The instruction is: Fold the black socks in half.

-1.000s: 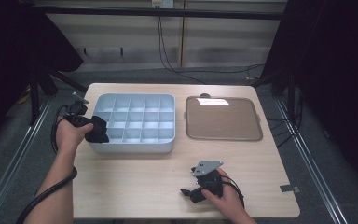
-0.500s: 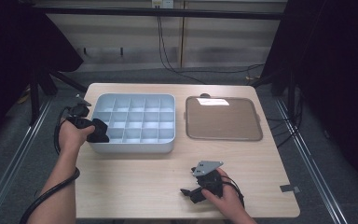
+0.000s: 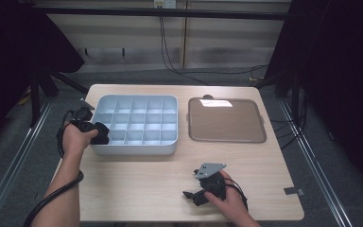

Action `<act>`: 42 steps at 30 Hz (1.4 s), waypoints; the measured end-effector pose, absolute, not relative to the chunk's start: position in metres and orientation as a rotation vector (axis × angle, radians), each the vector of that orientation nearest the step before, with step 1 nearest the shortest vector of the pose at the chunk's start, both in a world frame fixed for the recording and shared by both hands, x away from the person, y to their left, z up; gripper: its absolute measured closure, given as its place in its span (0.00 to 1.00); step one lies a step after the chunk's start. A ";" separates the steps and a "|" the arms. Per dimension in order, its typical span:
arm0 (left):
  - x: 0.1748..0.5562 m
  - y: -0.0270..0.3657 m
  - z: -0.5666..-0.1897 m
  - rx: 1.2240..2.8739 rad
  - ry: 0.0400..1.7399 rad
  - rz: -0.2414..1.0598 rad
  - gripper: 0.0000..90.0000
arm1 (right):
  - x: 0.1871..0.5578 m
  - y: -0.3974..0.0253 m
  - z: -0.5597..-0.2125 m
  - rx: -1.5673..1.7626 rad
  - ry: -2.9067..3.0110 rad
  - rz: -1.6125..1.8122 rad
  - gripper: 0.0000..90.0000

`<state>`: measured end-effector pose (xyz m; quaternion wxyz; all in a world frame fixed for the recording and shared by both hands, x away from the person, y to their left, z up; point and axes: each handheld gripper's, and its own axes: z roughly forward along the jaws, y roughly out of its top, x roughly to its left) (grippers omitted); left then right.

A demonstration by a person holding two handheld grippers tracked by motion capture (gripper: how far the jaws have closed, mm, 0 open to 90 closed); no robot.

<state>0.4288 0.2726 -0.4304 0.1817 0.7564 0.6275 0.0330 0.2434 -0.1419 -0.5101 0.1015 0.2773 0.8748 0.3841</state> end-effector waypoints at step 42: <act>0.428 0.271 -0.421 2.130 1.785 0.121 0.68 | 0.244 -0.142 -0.510 0.804 2.586 1.140 0.15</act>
